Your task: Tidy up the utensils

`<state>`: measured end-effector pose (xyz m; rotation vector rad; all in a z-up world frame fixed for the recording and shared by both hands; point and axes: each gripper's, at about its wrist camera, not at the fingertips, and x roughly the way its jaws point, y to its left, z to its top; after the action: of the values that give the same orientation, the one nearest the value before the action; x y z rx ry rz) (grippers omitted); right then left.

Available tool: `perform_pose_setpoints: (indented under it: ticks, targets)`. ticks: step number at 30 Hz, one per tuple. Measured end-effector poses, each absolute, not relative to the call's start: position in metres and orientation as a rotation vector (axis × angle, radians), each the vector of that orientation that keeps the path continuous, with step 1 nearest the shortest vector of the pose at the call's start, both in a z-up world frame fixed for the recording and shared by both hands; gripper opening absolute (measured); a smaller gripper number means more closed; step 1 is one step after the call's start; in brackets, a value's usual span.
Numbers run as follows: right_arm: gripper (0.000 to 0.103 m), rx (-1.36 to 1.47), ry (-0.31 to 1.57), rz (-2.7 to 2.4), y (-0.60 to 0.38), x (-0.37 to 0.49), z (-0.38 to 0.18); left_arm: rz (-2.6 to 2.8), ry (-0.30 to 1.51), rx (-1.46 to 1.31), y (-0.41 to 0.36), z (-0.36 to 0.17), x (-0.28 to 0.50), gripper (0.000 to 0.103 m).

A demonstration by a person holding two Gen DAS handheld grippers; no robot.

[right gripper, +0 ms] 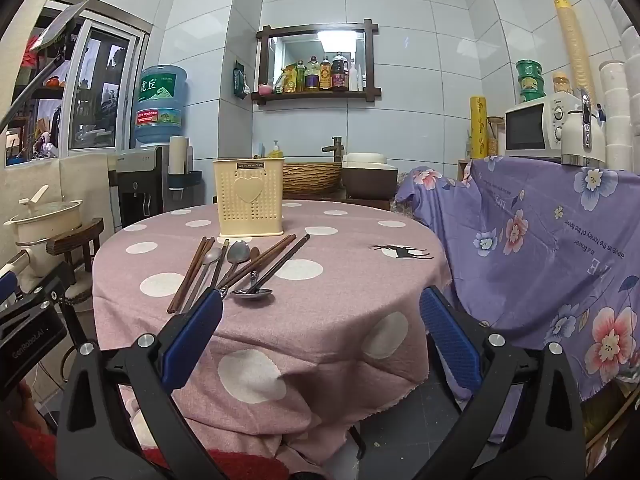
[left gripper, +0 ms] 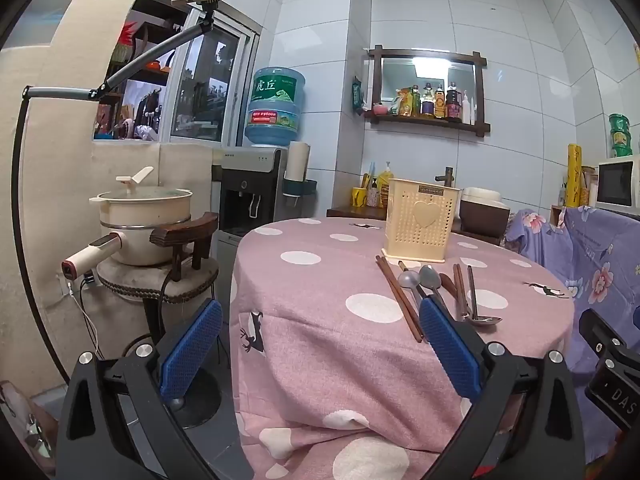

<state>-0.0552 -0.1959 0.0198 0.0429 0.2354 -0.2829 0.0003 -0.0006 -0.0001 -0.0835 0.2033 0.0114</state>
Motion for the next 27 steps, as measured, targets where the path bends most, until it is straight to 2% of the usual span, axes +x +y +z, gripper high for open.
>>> perform_pose_setpoints:
  ticks: [27]
  targets:
    - [0.098,0.049,0.243,-0.282,-0.1959,-0.0539,0.0191,0.009,0.2,-0.085,-0.0005,0.0004,-0.0011,0.098]
